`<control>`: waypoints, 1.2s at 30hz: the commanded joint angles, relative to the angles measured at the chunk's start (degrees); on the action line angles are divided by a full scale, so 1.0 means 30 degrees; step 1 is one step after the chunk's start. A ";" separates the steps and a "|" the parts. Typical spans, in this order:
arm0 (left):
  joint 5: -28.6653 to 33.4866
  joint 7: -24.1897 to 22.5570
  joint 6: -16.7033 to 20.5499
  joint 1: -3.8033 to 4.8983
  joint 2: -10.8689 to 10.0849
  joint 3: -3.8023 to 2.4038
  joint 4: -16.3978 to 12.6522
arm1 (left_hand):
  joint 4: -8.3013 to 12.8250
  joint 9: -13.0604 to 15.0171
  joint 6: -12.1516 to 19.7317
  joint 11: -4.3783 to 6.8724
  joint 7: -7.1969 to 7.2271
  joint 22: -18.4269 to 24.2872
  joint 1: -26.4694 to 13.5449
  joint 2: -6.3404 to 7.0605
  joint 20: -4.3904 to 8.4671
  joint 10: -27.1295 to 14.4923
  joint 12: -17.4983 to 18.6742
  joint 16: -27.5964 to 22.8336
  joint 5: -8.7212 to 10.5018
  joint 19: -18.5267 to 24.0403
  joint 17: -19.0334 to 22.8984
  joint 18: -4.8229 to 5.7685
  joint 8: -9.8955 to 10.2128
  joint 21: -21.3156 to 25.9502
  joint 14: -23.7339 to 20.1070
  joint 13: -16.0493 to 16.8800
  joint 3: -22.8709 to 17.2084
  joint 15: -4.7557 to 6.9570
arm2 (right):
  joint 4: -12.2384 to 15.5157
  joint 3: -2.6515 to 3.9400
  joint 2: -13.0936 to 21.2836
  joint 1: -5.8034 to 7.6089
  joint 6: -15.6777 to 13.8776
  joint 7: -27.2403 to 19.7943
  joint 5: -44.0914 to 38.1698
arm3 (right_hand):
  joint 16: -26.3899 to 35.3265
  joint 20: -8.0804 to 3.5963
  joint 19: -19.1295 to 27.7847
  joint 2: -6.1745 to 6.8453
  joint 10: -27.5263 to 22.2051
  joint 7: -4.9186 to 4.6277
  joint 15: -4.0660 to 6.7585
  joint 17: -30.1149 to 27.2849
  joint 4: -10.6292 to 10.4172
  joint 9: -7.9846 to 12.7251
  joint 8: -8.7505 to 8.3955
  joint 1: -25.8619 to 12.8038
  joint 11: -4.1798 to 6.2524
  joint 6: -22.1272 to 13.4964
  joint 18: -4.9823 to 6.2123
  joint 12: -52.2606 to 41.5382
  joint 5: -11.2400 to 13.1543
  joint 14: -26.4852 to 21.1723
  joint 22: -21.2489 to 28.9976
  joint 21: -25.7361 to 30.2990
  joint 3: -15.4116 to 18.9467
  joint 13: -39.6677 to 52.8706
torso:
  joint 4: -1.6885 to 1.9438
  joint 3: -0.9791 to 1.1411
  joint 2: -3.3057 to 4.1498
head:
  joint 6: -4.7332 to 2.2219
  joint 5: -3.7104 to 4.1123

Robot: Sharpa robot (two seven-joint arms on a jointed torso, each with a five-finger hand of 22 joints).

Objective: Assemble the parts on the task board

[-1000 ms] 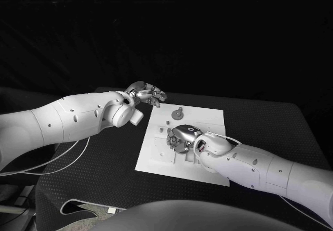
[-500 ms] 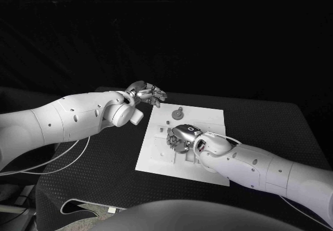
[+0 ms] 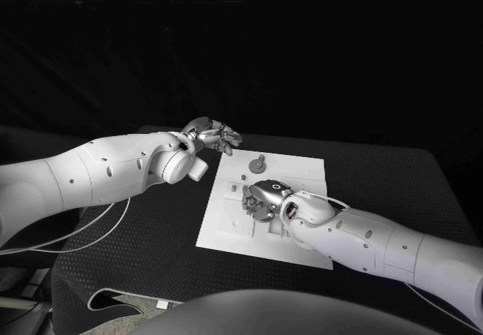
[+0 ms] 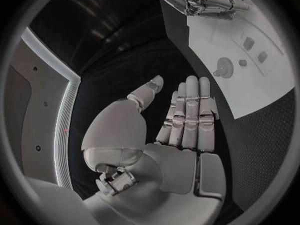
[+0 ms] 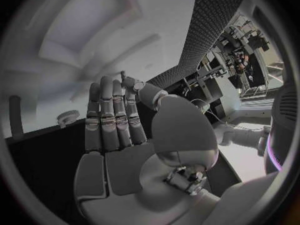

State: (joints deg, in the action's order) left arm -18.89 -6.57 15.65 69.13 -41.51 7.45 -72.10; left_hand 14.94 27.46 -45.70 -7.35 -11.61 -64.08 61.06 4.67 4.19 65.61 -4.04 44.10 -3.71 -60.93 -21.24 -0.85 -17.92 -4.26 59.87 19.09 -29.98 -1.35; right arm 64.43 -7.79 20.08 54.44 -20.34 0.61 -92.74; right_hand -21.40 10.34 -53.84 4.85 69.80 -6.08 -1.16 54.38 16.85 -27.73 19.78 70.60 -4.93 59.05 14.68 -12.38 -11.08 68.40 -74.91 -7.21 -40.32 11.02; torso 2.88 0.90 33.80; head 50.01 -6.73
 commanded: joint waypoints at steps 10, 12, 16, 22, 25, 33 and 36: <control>0.0093 -0.0085 -0.0105 0.0031 0.0029 -0.0017 -0.0053 | 0.0001 -0.0024 0.0127 0.0040 0.0026 0.0021 -0.0086 0.0081 -0.0016 -0.0119 0.0020 -0.0122 -0.0059 -0.0071 -0.0035 -0.0070 -0.0096 0.0086 0.0107 0.0006 0.0047 -0.0051 | -0.0093 -0.0287 -0.0099 -0.0057 0.0581 -0.0170 -0.0066 | 0.0128 0.0012 -0.0012 -0.0179 0.0124 -0.0067 0.0034 0.0046 -0.0044 -0.0019 0.0097 -0.0078 -0.0058 0.0060 0.0105 0.0142 0.0059 -0.0067 -0.0442 0.0048 -0.0108 0.0047 | 0.0001 -0.0004 -0.0005 | -0.0003 -0.0026; 0.0093 -0.0085 -0.0113 0.0031 0.0025 -0.0017 -0.0068 | 0.0001 -0.0024 0.0127 0.0040 0.0026 0.0021 -0.0086 0.0081 -0.0016 -0.0119 0.0020 -0.0122 -0.0059 -0.0071 -0.0035 -0.0070 -0.0096 0.0086 0.0107 0.0006 0.0047 -0.0051 | -0.0095 -0.0362 -0.0107 -0.0065 0.0687 -0.0168 -0.0061 | 0.0132 0.0013 -0.0010 -0.0182 0.0121 -0.0068 0.0033 0.0047 -0.0044 -0.0019 0.0095 -0.0080 -0.0059 0.0057 0.0104 0.0146 0.0059 -0.0069 -0.0441 0.0050 -0.0108 0.0049 | 0.0003 -0.0007 -0.0005 | -0.0003 -0.0035; 0.0093 -0.0074 -0.0133 0.0031 0.0040 -0.0017 -0.0072 | 0.0001 -0.0024 0.0127 0.0040 0.0026 0.0021 -0.0086 0.0081 -0.0016 -0.0119 0.0020 -0.0122 -0.0059 -0.0071 -0.0035 -0.0070 -0.0096 0.0086 0.0107 0.0006 0.0047 -0.0051 | -0.0119 -0.0510 -0.0125 -0.0088 0.0881 -0.0192 0.0013 | 0.0146 0.0017 -0.0001 -0.0190 0.0113 -0.0072 0.0029 0.0055 -0.0045 -0.0019 0.0088 -0.0094 -0.0065 0.0049 0.0103 0.0162 0.0059 -0.0076 -0.0440 0.0056 -0.0107 0.0059 | -0.0003 -0.0010 -0.0001 | -0.0003 -0.0042; 0.0093 -0.0046 -0.0140 0.0031 0.0077 -0.0017 -0.0028 | -0.0004 -0.0026 0.0132 0.0038 0.0025 0.0023 -0.0092 0.0081 -0.0018 -0.0124 0.0022 -0.0128 -0.0058 -0.0071 -0.0041 -0.0069 -0.0097 0.0088 0.0107 0.0006 0.0049 -0.0052 | -0.0209 -0.0650 -0.0171 -0.0123 0.1114 -0.0142 0.0143 | 0.0168 0.0025 0.0012 -0.0205 0.0100 -0.0081 0.0021 0.0065 -0.0050 -0.0019 0.0076 -0.0123 -0.0074 0.0034 0.0100 0.0185 0.0061 -0.0087 -0.0438 0.0065 -0.0100 0.0071 | -0.0010 -0.0009 -0.0002 | -0.0003 -0.0013; 0.0093 -0.0026 -0.0180 0.0031 0.0086 -0.0015 -0.0028 | -0.0009 -0.0029 0.0138 0.0036 0.0022 0.0026 -0.0099 0.0080 -0.0020 -0.0128 0.0024 -0.0135 -0.0057 -0.0069 -0.0048 -0.0068 -0.0097 0.0089 0.0106 0.0005 0.0052 -0.0054 | -0.0284 -0.0661 -0.0218 -0.0129 0.1039 -0.0111 0.0362 | 0.0225 0.0039 0.0062 -0.0232 0.0045 -0.0107 -0.0005 0.0073 -0.0052 -0.0014 0.0043 -0.0185 -0.0102 -0.0017 0.0091 0.0243 0.0060 -0.0135 -0.0433 0.0096 -0.0092 0.0085 | -0.0010 -0.0006 -0.0004 | -0.0003 0.0009; 0.0093 0.0012 -0.0188 0.0031 0.0055 -0.0015 -0.0024 | -0.0010 -0.0029 0.0138 0.0036 0.0022 0.0026 -0.0099 0.0080 -0.0020 -0.0128 0.0024 -0.0135 -0.0057 -0.0069 -0.0049 -0.0068 -0.0097 0.0090 0.0106 0.0005 0.0052 -0.0054 | -0.0469 -0.0662 -0.0142 -0.0123 0.0361 -0.0490 0.1521 | 0.0955 0.0173 0.0841 0.0346 -0.2382 -0.1237 -0.0546 0.0222 -0.0165 0.0533 -0.1294 -0.1599 -0.1263 -0.2625 -0.0099 0.1888 0.0099 -0.0905 -0.0492 0.0241 0.1366 -0.0429 | -0.0022 -0.0002 -0.0012 | -0.0003 0.0048; 0.0093 0.0009 -0.0191 0.0031 0.0053 -0.0015 -0.0033 | -0.0010 -0.0029 0.0138 0.0036 0.0022 0.0026 -0.0099 0.0080 -0.0020 -0.0128 0.0024 -0.0135 -0.0057 -0.0069 -0.0049 -0.0068 -0.0097 0.0090 0.0106 0.0005 0.0052 -0.0054 | -0.0434 -0.0662 -0.0094 -0.0123 0.0059 -0.0486 0.1549 | 0.1119 0.0193 0.1083 0.0453 -0.2744 -0.1233 -0.0676 0.0243 -0.0180 0.0617 -0.1374 -0.1699 -0.1415 -0.2903 -0.0156 0.2107 0.0080 -0.1121 -0.0481 0.0277 0.1707 -0.0572 | -0.0007 -0.0001 -0.0011 | -0.0003 0.0074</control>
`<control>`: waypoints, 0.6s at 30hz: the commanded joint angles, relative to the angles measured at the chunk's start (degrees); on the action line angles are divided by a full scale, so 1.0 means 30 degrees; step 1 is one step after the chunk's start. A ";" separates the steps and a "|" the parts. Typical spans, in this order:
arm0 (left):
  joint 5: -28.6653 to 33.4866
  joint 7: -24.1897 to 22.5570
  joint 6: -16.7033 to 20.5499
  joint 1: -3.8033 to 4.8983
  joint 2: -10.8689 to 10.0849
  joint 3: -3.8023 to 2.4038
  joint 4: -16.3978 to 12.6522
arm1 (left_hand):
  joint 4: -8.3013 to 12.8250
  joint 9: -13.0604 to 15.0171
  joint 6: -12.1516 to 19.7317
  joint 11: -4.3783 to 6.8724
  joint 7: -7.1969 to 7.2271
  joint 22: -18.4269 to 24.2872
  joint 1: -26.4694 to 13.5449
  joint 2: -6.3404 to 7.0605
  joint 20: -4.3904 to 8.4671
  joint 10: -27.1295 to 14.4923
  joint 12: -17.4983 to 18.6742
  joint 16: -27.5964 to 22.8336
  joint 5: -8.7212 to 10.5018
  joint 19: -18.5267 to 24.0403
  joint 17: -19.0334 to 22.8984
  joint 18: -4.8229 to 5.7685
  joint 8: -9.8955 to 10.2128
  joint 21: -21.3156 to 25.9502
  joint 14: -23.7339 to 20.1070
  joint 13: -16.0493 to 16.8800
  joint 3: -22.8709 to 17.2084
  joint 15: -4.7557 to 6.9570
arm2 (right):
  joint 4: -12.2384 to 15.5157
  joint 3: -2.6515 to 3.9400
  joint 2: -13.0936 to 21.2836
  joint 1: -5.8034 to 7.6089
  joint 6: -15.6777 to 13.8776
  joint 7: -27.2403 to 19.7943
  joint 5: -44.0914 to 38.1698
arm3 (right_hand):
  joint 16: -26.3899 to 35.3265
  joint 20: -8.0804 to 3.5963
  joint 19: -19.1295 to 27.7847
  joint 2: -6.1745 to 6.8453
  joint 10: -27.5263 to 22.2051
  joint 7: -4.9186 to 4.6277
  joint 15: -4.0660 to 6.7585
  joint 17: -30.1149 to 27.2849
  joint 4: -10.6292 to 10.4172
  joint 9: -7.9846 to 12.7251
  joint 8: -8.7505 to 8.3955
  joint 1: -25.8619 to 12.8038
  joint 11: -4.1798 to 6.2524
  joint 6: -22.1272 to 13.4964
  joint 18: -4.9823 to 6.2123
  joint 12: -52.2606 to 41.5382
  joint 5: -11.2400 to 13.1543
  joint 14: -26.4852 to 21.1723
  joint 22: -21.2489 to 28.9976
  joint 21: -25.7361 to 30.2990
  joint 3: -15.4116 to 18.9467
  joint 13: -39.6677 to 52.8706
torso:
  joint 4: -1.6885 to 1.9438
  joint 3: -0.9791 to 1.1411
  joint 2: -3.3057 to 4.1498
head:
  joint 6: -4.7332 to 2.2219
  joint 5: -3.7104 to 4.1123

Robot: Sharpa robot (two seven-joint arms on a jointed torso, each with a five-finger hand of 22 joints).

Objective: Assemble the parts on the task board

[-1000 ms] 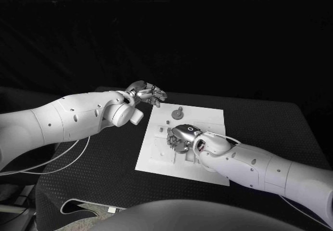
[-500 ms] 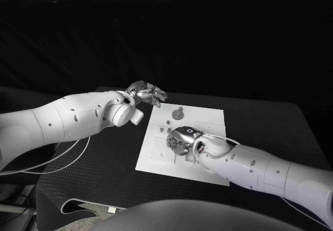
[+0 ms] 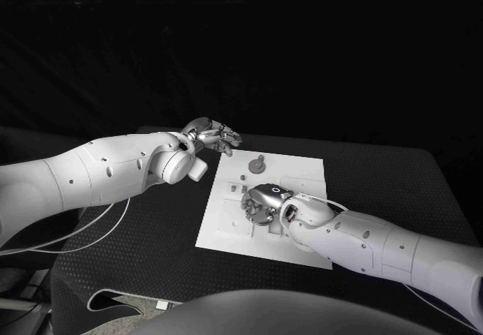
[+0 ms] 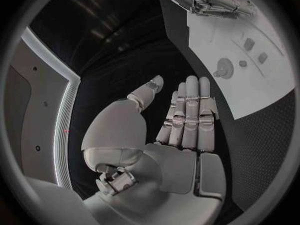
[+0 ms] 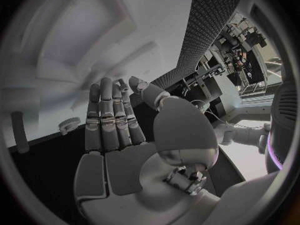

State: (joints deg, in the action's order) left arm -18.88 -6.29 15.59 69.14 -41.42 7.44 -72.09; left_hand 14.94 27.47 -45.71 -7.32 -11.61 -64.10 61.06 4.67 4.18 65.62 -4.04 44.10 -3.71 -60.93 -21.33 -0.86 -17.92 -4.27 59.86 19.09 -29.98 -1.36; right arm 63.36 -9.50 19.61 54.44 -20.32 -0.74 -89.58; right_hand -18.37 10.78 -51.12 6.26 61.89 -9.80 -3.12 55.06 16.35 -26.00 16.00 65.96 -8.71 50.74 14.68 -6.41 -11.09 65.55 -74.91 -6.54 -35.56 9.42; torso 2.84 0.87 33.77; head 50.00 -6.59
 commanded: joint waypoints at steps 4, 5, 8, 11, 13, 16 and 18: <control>0.0090 -0.0087 -0.0161 0.0027 0.0014 -0.0010 -0.0027 | -0.0010 -0.0032 0.0139 0.0029 0.0022 0.0030 -0.0098 0.0080 -0.0018 -0.0133 0.0023 -0.0136 -0.0057 -0.0071 -0.0020 -0.0067 -0.0097 0.0090 0.0109 0.0006 0.0052 -0.0050 | 0.0161 -0.0090 0.0255 -0.0118 -0.0374 -0.0043 0.0598 | 0.0133 0.0051 0.0208 -0.0011 -0.0141 0.0014 -0.0039 0.0017 -0.0015 0.0051 -0.0122 -0.0149 -0.0170 -0.0164 -0.0164 0.0135 0.0081 -0.0198 -0.0482 0.0061 0.0140 -0.0051 | -0.0002 0.0011 -0.0004 | -0.0001 0.0047; 0.0090 -0.0095 -0.0161 0.0027 0.0014 -0.0010 -0.0016 | -0.0010 -0.0032 0.0139 0.0029 0.0022 0.0030 -0.0098 0.0080 -0.0018 -0.0133 0.0023 -0.0136 -0.0057 -0.0071 -0.0020 -0.0067 -0.0097 0.0090 0.0109 0.0006 0.0052 -0.0050 | 0.0223 -0.0090 0.0309 -0.0115 -0.0592 -0.0088 0.0826 | 0.0133 0.0051 0.0208 -0.0011 -0.0141 0.0014 -0.0039 0.0017 -0.0015 0.0051 -0.0122 -0.0149 -0.0170 -0.0164 -0.0164 0.0135 0.0081 -0.0198 -0.0482 0.0061 0.0140 -0.0051 | -0.0002 0.0011 -0.0006 | -0.0001 0.0053; 0.0090 -0.0097 -0.0161 0.0027 0.0010 -0.0010 -0.0007 | -0.0010 -0.0032 0.0139 0.0029 0.0022 0.0030 -0.0098 0.0080 -0.0018 -0.0133 0.0023 -0.0136 -0.0057 -0.0071 -0.0020 -0.0067 -0.0097 0.0090 0.0109 0.0006 0.0052 -0.0050 | 0.0423 -0.0088 0.0471 -0.0106 -0.1121 -0.0171 0.1156 | 0.0133 0.0051 0.0208 -0.0011 -0.0141 0.0014 -0.0039 0.0017 -0.0015 0.0051 -0.0122 -0.0149 -0.0170 -0.0164 -0.0164 0.0135 0.0081 -0.0198 -0.0482 0.0061 0.0140 -0.0051 | -0.0012 0.0017 -0.0008 | -0.0001 0.0090; 0.0090 -0.0098 -0.0168 0.0027 -0.0010 -0.0010 -0.0019 | -0.0010 -0.0032 0.0139 0.0029 0.0022 0.0030 -0.0098 0.0080 -0.0018 -0.0133 0.0023 -0.0136 -0.0057 -0.0071 -0.0020 -0.0067 -0.0097 0.0090 0.0109 0.0006 0.0052 -0.0050 | 0.0695 -0.0085 0.0665 -0.0071 -0.1271 -0.0140 0.1178 | 0.0133 0.0051 0.0208 -0.0011 -0.0141 0.0014 -0.0039 0.0017 -0.0015 0.0051 -0.0122 -0.0149 -0.0170 -0.0164 -0.0164 0.0135 0.0081 -0.0198 -0.0482 0.0061 0.0140 -0.0051 | -0.0013 0.0018 -0.0001 | -0.0001 0.0114; 0.0090 -0.0095 -0.0157 0.0027 -0.0013 -0.0010 -0.0014 | -0.0010 -0.0032 0.0139 0.0029 0.0022 0.0030 -0.0098 0.0080 -0.0018 -0.0133 0.0023 -0.0136 -0.0057 -0.0071 -0.0020 -0.0067 -0.0097 0.0090 0.0109 0.0006 0.0052 -0.0050 | 0.0858 -0.0083 0.0795 0.0002 -0.1430 -0.0116 0.1178 | 0.0133 0.0051 0.0208 -0.0011 -0.0141 0.0014 -0.0039 0.0017 -0.0015 0.0051 -0.0122 -0.0149 -0.0170 -0.0164 -0.0164 0.0135 0.0081 -0.0198 -0.0482 0.0061 0.0140 -0.0051 | -0.0008 0.0017 0.0001 | -0.0001 0.0132; 0.0090 -0.0097 -0.0154 0.0027 -0.0045 -0.0008 -0.0030 | -0.0018 -0.0040 0.0162 0.0019 0.0013 0.0034 -0.0115 0.0090 -0.0020 -0.0159 0.0036 -0.0149 -0.0055 -0.0068 -0.0031 -0.0065 -0.0090 0.0093 0.0104 0.0000 0.0061 -0.0055 | 0.1144 -0.0070 0.1036 0.0153 -0.1553 -0.0083 0.1178 | 0.0277 0.0076 0.0435 0.0128 -0.0335 -0.0032 -0.0143 -0.0024 -0.0014 0.0113 -0.0228 -0.0148 -0.0263 -0.0390 -0.0224 0.0239 0.0075 -0.0435 -0.0475 0.0154 0.0191 -0.0112 | -0.0005 0.0019 -0.0002 | -0.0002 0.0172; 0.0090 -0.0093 -0.0150 0.0027 -0.0067 -0.0008 -0.0034 | -0.0019 -0.0041 0.0167 0.0018 0.0012 0.0035 -0.0116 0.0091 -0.0021 -0.0162 0.0037 -0.0152 -0.0055 -0.0067 -0.0034 -0.0065 -0.0089 0.0094 0.0103 0.0000 0.0062 -0.0056 | 0.1360 -0.0035 0.1234 0.0272 -0.1690 -0.0079 0.1178 | 0.0515 0.0118 0.0814 0.0364 -0.0629 -0.0137 -0.0312 -0.0105 -0.0023 0.0209 -0.0402 -0.0150 -0.0410 -0.0746 -0.0328 0.0393 0.0067 -0.0835 -0.0471 0.0315 0.0249 -0.0199 | -0.0014 0.0021 -0.0003 | -0.0031 0.0200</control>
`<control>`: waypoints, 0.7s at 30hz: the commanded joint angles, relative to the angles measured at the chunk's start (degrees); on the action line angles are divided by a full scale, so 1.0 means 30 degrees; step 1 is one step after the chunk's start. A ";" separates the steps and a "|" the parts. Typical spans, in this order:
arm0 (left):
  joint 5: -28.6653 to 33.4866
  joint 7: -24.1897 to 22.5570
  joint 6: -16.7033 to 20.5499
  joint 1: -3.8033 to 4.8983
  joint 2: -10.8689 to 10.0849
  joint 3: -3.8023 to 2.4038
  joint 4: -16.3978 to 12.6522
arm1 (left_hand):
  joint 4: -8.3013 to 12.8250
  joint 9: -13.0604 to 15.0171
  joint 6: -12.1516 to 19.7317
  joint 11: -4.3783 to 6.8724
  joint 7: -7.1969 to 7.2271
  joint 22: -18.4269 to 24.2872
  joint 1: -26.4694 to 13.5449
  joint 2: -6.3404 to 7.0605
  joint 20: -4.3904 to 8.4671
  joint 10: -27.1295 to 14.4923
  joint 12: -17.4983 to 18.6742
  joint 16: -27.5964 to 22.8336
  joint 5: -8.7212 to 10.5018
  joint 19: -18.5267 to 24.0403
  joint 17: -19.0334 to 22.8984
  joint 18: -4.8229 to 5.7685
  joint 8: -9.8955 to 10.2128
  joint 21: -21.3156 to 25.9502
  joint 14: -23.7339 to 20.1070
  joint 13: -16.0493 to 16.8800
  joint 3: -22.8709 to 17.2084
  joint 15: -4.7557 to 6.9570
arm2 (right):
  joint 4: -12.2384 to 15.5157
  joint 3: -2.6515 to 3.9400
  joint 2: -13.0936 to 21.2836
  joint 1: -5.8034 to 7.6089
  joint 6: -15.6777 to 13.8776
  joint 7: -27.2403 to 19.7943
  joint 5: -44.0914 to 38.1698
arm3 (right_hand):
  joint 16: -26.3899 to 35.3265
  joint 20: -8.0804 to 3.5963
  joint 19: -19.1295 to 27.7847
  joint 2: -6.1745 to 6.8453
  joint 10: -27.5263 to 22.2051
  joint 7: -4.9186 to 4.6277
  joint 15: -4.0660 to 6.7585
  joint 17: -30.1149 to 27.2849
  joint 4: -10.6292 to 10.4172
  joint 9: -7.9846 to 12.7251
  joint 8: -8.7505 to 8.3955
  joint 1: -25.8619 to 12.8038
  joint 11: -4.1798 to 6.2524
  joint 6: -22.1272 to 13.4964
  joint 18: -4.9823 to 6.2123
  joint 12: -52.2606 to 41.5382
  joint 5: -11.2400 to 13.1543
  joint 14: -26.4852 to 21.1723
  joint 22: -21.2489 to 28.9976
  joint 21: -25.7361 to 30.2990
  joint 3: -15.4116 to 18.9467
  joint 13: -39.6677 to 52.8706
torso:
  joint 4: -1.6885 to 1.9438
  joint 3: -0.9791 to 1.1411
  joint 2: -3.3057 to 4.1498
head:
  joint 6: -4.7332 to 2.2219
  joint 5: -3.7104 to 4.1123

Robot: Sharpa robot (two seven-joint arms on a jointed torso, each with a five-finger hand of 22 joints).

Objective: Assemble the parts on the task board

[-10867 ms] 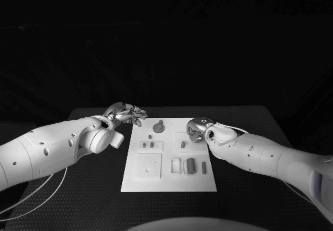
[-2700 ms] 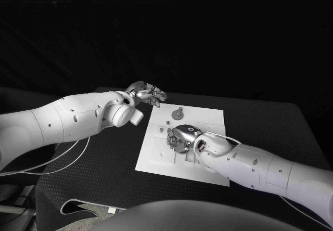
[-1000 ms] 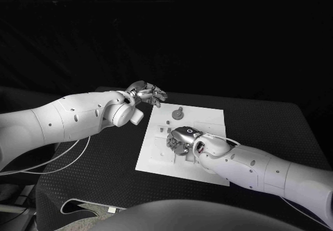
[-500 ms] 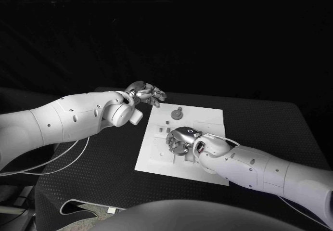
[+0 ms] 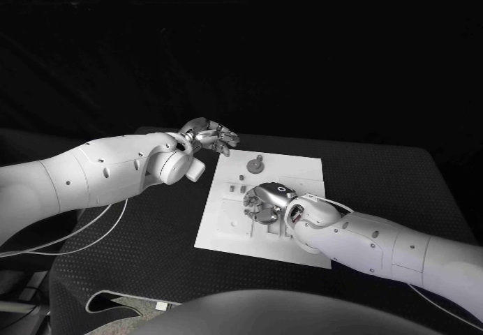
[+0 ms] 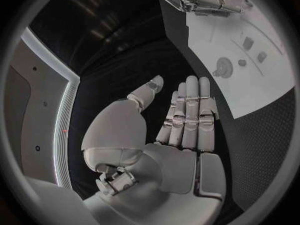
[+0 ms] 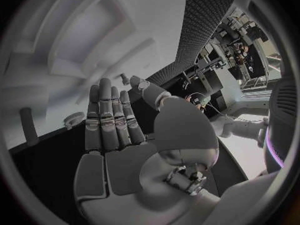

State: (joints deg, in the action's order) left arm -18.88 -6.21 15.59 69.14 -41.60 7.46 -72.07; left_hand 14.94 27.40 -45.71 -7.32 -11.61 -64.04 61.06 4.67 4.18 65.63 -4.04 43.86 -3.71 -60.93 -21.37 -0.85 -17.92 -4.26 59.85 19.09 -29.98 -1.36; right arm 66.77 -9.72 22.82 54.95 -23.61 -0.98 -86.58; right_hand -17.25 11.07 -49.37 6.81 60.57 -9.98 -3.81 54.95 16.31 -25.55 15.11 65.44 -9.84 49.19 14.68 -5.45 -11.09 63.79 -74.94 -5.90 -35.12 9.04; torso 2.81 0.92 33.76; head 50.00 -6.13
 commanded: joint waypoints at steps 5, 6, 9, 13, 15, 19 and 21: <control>0.0090 -0.0134 -0.0127 0.0025 -0.0054 -0.0012 -0.0059 | -0.0023 -0.0023 0.0179 0.0014 0.0008 0.0023 -0.0119 0.0090 -0.0021 -0.0172 0.0039 -0.0082 -0.0056 -0.0064 -0.0032 -0.0066 -0.0088 0.0096 0.0103 -0.0001 0.0063 -0.0057 | 0.0938 0.0340 0.0795 0.0464 -0.1126 -0.0160 0.0263 | 0.0133 0.0011 0.0245 0.0229 -0.0100 -0.0109 -0.0063 -0.0042 -0.0025 0.0060 -0.0034 0.0201 -0.0011 -0.0191 -0.0332 -0.0006 0.0070 -0.0208 -0.0498 0.0041 0.0090 -0.0057 | -0.0004 0.0004 0.0003 | -0.0156 0.0129; 0.0090 -0.0143 -0.0114 0.0025 -0.0062 -0.0012 -0.0059 | -0.0023 -0.0024 0.0180 0.0014 0.0008 0.0023 -0.0119 0.0091 -0.0022 -0.0172 0.0039 -0.0083 -0.0056 -0.0064 -0.0034 -0.0066 -0.0088 0.0097 0.0103 -0.0001 0.0063 -0.0057 | 0.1077 0.0421 0.0912 0.0530 -0.1148 -0.0172 0.0305 | 0.0111 0.0005 0.0213 0.0247 -0.0072 -0.0112 -0.0047 -0.0025 -0.0038 0.0064 -0.0019 0.0237 0.0002 -0.0191 -0.0327 -0.0032 0.0072 -0.0163 -0.0502 0.0002 0.0094 -0.0051 | -0.0011 0.0010 0.0001 | -0.0194 0.0153; 0.0093 -0.0180 -0.0102 0.0025 -0.0095 -0.0010 -0.0079 | -0.0024 -0.0025 0.0182 0.0014 0.0007 0.0025 -0.0118 0.0090 -0.0021 -0.0174 0.0038 -0.0088 -0.0057 -0.0064 -0.0040 -0.0067 -0.0090 0.0097 0.0104 -0.0001 0.0063 -0.0057 | 0.1725 0.1206 0.1487 0.0742 0.0155 -0.0044 0.0448 | -0.0018 -0.0034 -0.0010 0.0283 0.0174 -0.0126 0.0065 0.0063 -0.0095 0.0092 0.0037 0.0371 0.0116 -0.0218 -0.0277 -0.0217 0.0075 0.0087 -0.0508 -0.0225 0.0112 0.0015 | -0.0012 0.0013 -0.0002 | -0.0329 0.0277; 0.0143 -0.0311 -0.0272 0.0025 -0.0166 -0.0008 -0.0105 | -0.0022 -0.0026 0.0181 0.0015 0.0008 0.0027 -0.0113 0.0091 -0.0020 -0.0173 0.0036 -0.0092 -0.0057 -0.0064 -0.0048 -0.0068 -0.0094 0.0097 0.0106 0.0000 0.0062 -0.0057 | 0.2439 0.1942 0.2326 0.1154 0.1254 0.0252 -0.0202 | -0.0617 -0.0187 -0.0826 0.0184 0.1182 -0.0183 0.0534 0.0399 -0.0170 0.0056 0.0300 0.0374 0.0624 -0.0018 -0.0038 -0.0858 0.0072 0.0938 -0.0500 -0.0896 0.0244 0.0398 | -0.0005 0.0008 0.0007 | -0.0462 0.0405; 0.0147 -0.0346 -0.0283 0.0025 -0.0230 -0.0004 -0.0125 | -0.0010 -0.0026 0.0173 0.0018 0.0010 0.0030 -0.0103 0.0111 -0.0018 -0.0167 0.0029 -0.0099 -0.0056 -0.0065 -0.0063 -0.0071 -0.0105 0.0097 0.0111 0.0003 0.0065 -0.0055 | 0.2701 0.2138 0.2762 0.1553 0.2278 0.0734 -0.0656 | -0.0773 -0.0218 -0.1010 0.0217 0.1326 -0.0138 0.0625 0.0484 -0.0122 0.0015 0.0380 0.0417 0.0706 0.0036 0.0018 -0.0957 0.0072 0.1114 -0.0501 -0.1065 0.0262 0.0499 | -0.0004 0.0012 0.0005 | -0.0538 0.0501; 0.0148 -0.0328 -0.0202 0.0023 -0.0256 0.0001 -0.0103 | -0.0006 -0.0026 0.0163 0.0022 0.0014 0.0033 -0.0102 0.0122 -0.0020 -0.0154 0.0020 -0.0106 -0.0054 -0.0066 -0.0079 -0.0071 -0.0118 0.0097 0.0116 0.0008 0.0071 -0.0054 | 0.2706 0.2351 0.3298 0.2817 0.4411 0.2195 -0.2680 | -0.0857 -0.0209 -0.1029 0.0627 0.0780 -0.0034 0.0514 0.0544 -0.0399 0.0041 0.0312 0.0118 0.0504 -0.0243 0.0023 -0.0654 0.0061 0.1086 -0.0484 -0.1211 0.0314 0.0439 | -0.0044 0.0026 -0.0006 | -0.0680 0.0674; 0.0148 -0.0359 -0.0208 0.0023 -0.0219 0.0001 -0.0094 | -0.0006 -0.0026 0.0161 0.0023 0.0015 0.0033 -0.0101 0.0122 -0.0019 -0.0151 0.0017 -0.0109 -0.0054 -0.0068 -0.0084 -0.0071 -0.0121 0.0096 0.0118 0.0009 0.0071 -0.0053 | 0.2673 0.2349 0.3602 0.3234 0.4975 0.2499 -0.3024 | -0.0892 -0.0209 -0.1008 0.0989 0.0560 0.0182 0.0472 0.0568 -0.0684 0.0070 0.0251 0.0005 0.0445 -0.0474 0.0033 -0.0529 0.0062 0.1053 -0.0478 -0.1272 0.0254 0.0411 | -0.0016 -0.0006 -0.0008 | -0.0763 0.0795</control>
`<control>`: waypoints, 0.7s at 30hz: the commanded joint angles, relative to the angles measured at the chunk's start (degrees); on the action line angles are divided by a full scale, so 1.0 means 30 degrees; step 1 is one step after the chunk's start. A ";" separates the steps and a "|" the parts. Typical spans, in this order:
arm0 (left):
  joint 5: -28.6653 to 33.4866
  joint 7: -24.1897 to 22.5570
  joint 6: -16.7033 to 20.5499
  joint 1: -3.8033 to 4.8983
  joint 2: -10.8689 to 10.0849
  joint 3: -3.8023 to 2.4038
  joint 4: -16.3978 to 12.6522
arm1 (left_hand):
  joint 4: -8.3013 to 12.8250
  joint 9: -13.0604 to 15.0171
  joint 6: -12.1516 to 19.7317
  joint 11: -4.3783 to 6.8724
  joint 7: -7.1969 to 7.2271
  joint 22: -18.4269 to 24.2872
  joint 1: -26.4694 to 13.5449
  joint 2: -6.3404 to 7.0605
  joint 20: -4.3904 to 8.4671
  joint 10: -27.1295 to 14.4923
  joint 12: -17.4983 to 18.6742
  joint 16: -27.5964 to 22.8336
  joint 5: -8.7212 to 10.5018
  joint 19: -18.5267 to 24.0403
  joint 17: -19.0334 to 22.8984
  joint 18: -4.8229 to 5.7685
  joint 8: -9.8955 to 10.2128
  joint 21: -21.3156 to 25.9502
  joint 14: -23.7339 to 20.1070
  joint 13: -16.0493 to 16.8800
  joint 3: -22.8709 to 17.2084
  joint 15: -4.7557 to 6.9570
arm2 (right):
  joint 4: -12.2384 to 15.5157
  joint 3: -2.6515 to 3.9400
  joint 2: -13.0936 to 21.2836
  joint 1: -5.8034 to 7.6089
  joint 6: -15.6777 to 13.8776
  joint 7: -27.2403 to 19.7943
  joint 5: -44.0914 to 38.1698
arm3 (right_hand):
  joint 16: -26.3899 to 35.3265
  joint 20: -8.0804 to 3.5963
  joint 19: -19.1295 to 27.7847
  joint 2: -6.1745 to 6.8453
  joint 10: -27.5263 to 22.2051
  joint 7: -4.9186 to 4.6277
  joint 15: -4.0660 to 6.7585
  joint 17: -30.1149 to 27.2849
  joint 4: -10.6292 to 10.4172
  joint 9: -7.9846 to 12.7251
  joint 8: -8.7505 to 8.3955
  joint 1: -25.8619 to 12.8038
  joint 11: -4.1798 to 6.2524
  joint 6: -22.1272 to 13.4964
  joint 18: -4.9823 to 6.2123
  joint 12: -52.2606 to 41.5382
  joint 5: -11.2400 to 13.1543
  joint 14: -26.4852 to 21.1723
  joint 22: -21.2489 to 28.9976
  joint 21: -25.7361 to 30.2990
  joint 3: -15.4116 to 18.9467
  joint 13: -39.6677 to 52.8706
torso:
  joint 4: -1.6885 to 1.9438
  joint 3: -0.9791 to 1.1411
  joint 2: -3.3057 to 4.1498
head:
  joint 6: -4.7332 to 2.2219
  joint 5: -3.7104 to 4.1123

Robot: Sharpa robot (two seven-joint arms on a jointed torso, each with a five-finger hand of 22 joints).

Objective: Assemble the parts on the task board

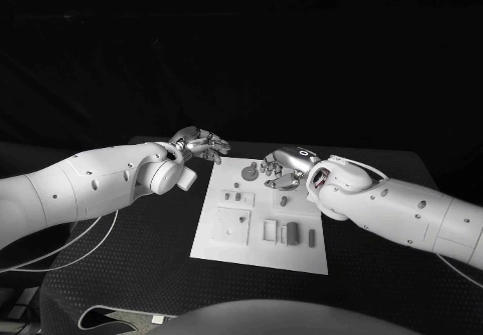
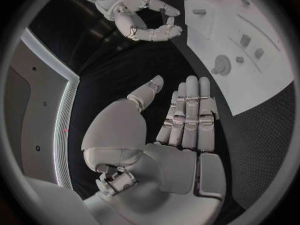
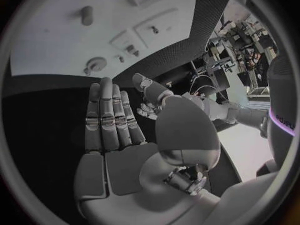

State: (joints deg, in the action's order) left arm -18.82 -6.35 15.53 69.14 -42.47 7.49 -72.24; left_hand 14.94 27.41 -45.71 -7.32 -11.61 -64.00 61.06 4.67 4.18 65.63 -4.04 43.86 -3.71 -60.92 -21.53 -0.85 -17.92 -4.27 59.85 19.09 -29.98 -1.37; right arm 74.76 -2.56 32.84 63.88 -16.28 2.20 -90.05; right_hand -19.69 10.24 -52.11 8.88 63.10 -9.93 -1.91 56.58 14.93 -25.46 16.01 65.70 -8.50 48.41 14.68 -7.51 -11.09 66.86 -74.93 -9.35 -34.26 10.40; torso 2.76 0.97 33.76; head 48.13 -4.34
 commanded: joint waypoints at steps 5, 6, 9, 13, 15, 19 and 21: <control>0.0129 -0.0299 -0.0199 0.0023 0.0129 -0.0010 -0.0015 | -0.0006 -0.0028 0.0159 0.0024 0.0016 0.0020 -0.0097 0.0118 -0.0017 -0.0147 0.0014 -0.0115 -0.0056 -0.0073 -0.0040 -0.0074 -0.0126 0.0095 0.0123 0.0012 0.0070 -0.0050 | -0.0155 -0.0040 0.0909 0.0618 0.3042 0.1821 -0.1769 | -0.0118 0.0086 0.0122 0.1045 -0.1449 0.0754 -0.0471 0.0060 -0.1348 0.0185 -0.0260 -0.0429 -0.0376 -0.1042 0.0022 0.0782 0.0069 -0.0179 -0.0476 -0.0191 -0.0274 -0.0347 | 0.0047 -0.0022 0.0007 | -0.0240 0.0365; 0.0129 -0.0297 -0.0194 0.0023 0.0124 -0.0010 -0.0010 | -0.0006 -0.0029 0.0159 0.0024 0.0017 0.0020 -0.0098 0.0118 -0.0018 -0.0147 0.0013 -0.0115 -0.0055 -0.0073 -0.0042 -0.0074 -0.0127 0.0095 0.0124 0.0012 0.0070 -0.0050 | -0.0213 -0.0040 0.0943 0.0619 0.3154 0.1821 -0.1696 | -0.0135 0.0085 0.0118 0.1119 -0.1534 0.0743 -0.0490 0.0068 -0.1462 0.0189 -0.0248 -0.0443 -0.0399 -0.1068 0.0027 0.0826 0.0071 -0.0176 -0.0476 -0.0209 -0.0301 -0.0382 | 0.0047 -0.0022 0.0007 | -0.0240 0.0365; 0.0129 -0.0299 -0.0192 0.0023 0.0111 -0.0010 0.0014 | -0.0007 -0.0029 0.0158 0.0025 0.0017 0.0021 -0.0097 0.0115 -0.0017 -0.0144 0.0012 -0.0118 -0.0055 -0.0075 -0.0048 -0.0074 -0.0130 0.0094 0.0126 0.0013 0.0070 -0.0049 | -0.0321 -0.0045 0.1020 0.0618 0.4000 0.1740 -0.1330 | -0.0201 0.0088 0.0135 0.1532 -0.1892 0.0825 -0.0580 0.0101 -0.2126 0.0216 -0.0212 -0.0531 -0.0506 -0.1267 0.0037 0.0993 0.0080 -0.0204 -0.0473 -0.0284 -0.0434 -0.0552 | 0.0043 -0.0025 0.0010 | -0.0223 0.0373; 0.0129 -0.0310 -0.0209 0.0020 0.0094 -0.0010 0.0027 | -0.0008 -0.0030 0.0158 0.0026 0.0018 0.0023 -0.0096 0.0112 -0.0017 -0.0143 0.0010 -0.0122 -0.0055 -0.0077 -0.0055 -0.0074 -0.0133 0.0094 0.0128 0.0014 0.0070 -0.0049 | -0.0490 -0.0104 0.0892 0.0493 0.4397 0.1559 -0.1172 | -0.0289 0.0084 0.0149 0.1745 -0.2094 0.0955 -0.0620 0.0147 -0.2751 0.0235 -0.0174 -0.0553 -0.0560 -0.1502 0.0052 0.1050 0.0094 -0.0210 -0.0472 -0.0362 -0.0528 -0.0708 | 0.0047 -0.0010 0.0012 | -0.0190 0.0399; 0.0129 -0.0321 -0.0198 0.0020 0.0100 -0.0010 0.0041 | -0.0009 -0.0031 0.0159 0.0026 0.0018 0.0023 -0.0096 0.0109 -0.0017 -0.0143 0.0010 -0.0125 -0.0056 -0.0078 -0.0060 -0.0074 -0.0135 0.0093 0.0129 0.0015 0.0070 -0.0048 | -0.0667 -0.0142 0.0826 0.0268 0.4397 0.1484 -0.1143 | -0.0312 0.0079 0.0137 0.1722 -0.2095 0.0970 -0.0616 0.0159 -0.2815 0.0232 -0.0158 -0.0528 -0.0554 -0.1519 0.0059 0.1042 0.0096 -0.0195 -0.0474 -0.0381 -0.0539 -0.0724 | 0.0052 0.0009 0.0003 | -0.0193 0.0328; 0.0129 -0.0329 -0.0214 0.0016 0.0091 -0.0008 0.0041 | -0.0010 -0.0033 0.0161 0.0026 0.0017 0.0025 -0.0096 0.0105 -0.0017 -0.0145 0.0011 -0.0131 -0.0056 -0.0080 -0.0068 -0.0075 -0.0137 0.0093 0.0130 0.0015 0.0070 -0.0048 | -0.1101 -0.0232 0.0548 -0.0093 0.4232 0.1260 -0.1139 | -0.0336 0.0074 0.0129 0.1705 -0.2080 0.0946 -0.0610 0.0172 -0.2871 0.0232 -0.0146 -0.0489 -0.0548 -0.1559 0.0067 0.1022 0.0102 -0.0186 -0.0475 -0.0404 -0.0538 -0.0741 | 0.0061 0.0012 -0.0007 | -0.0177 0.0328; 0.0129 -0.0323 -0.0227 0.0014 0.0076 -0.0008 0.0041 | -0.0009 -0.0035 0.0163 0.0026 0.0017 0.0026 -0.0096 0.0104 -0.0017 -0.0146 0.0011 -0.0134 -0.0056 -0.0080 -0.0074 -0.0075 -0.0138 0.0094 0.0131 0.0015 0.0071 -0.0048 | -0.1270 -0.0272 0.0376 -0.0340 0.4031 0.1077 -0.1132 | -0.0376 0.0066 0.0106 0.1677 -0.2018 0.0900 -0.0592 0.0192 -0.2919 0.0226 -0.0117 -0.0439 -0.0529 -0.1582 0.0079 0.0974 0.0108 -0.0158 -0.0478 -0.0440 -0.0519 -0.0748 | 0.0065 -0.0001 0.0004 | -0.0164 0.0323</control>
State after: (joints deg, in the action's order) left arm -18.78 -6.47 15.52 69.12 -42.27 7.50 -72.06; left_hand 14.94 27.36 -45.71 -7.31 -11.61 -64.01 61.06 4.67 4.18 65.63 -4.04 43.68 -3.71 -60.93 -21.68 -0.86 -18.13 -4.27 59.84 19.09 -29.98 -1.37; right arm 71.20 -3.35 34.28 63.15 -5.24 6.34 -93.13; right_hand -20.51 10.45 -51.89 13.73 57.31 -7.14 -3.34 57.07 6.55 -24.78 15.40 63.97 -10.25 44.06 14.67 -4.63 -11.09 66.22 -74.92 -10.32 -35.74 8.22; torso 2.93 0.96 33.77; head 47.59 -3.36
